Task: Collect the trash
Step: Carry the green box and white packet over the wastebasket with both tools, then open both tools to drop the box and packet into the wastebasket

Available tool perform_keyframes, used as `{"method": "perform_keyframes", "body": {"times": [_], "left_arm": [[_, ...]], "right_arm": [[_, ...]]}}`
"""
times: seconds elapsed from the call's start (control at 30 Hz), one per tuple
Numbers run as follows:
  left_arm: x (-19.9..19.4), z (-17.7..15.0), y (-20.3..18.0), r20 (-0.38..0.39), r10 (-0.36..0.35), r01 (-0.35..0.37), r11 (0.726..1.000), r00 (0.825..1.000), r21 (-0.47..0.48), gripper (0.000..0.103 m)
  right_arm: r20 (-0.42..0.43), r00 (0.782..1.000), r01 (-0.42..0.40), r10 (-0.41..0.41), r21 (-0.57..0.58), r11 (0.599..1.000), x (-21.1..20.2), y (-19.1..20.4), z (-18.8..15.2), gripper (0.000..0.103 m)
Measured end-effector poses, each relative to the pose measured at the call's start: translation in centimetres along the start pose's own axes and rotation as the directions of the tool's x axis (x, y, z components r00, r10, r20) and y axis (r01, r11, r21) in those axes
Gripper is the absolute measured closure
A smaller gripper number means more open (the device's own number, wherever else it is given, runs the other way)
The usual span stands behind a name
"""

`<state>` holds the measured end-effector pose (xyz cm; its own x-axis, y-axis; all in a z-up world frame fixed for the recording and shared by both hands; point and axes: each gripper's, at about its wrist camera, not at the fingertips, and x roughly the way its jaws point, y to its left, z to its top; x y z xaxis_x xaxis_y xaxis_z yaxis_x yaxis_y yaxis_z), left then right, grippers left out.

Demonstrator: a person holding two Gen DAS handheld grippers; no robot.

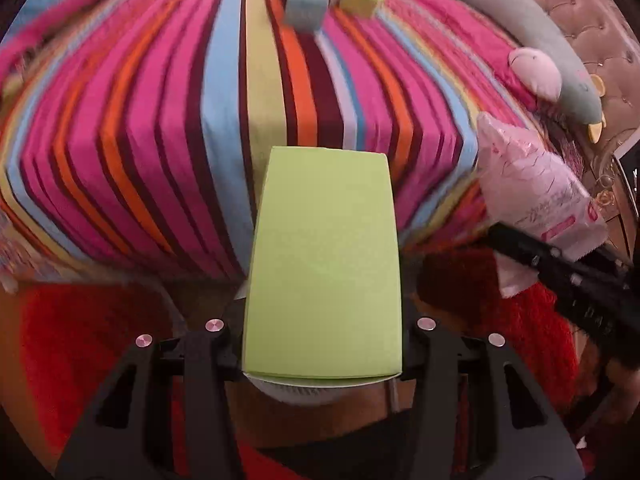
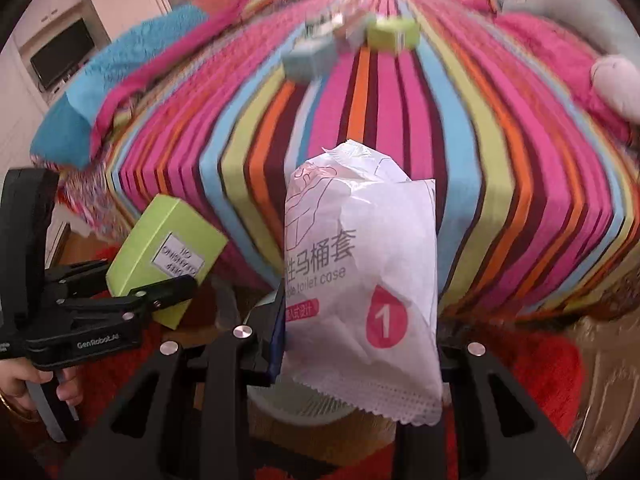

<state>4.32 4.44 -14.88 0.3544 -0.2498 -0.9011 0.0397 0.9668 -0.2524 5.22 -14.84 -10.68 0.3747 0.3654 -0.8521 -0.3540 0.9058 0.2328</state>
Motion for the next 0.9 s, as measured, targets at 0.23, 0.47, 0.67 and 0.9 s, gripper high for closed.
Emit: {"method": "perform_keyframes", "body": {"times": [0.23,0.47,0.67,0.9], "left_arm": [[5.1,-2.0,1.2,-0.193,-0.083,0.059,0.99,0.978,-0.129,0.054],[11.3,-3.0,3.1,-0.41,-0.149,0.024,0.956,0.9,-0.293,0.054],[16.1,-4.2,4.9,-0.507,-0.21,-0.027,0.907,0.836,-0.419,0.054],[19.6,-5.8,7.1,-0.556,-0.263,-0.09,0.845,0.788,-0.527,0.054]], "right_arm": [[-0.273,0.954,-0.089,0.125,0.142,0.986,6.6,-0.6,-2.4,0.073],[-0.477,0.836,-0.097,0.271,0.359,0.928,13.1,-2.4,-3.7,0.073],[-0.54,0.751,-0.05,0.381,0.529,0.847,19.1,-4.1,-4.1,0.073],[-0.545,0.702,-0.007,0.459,0.638,0.77,21.8,-5.8,-5.9,0.073]]}}
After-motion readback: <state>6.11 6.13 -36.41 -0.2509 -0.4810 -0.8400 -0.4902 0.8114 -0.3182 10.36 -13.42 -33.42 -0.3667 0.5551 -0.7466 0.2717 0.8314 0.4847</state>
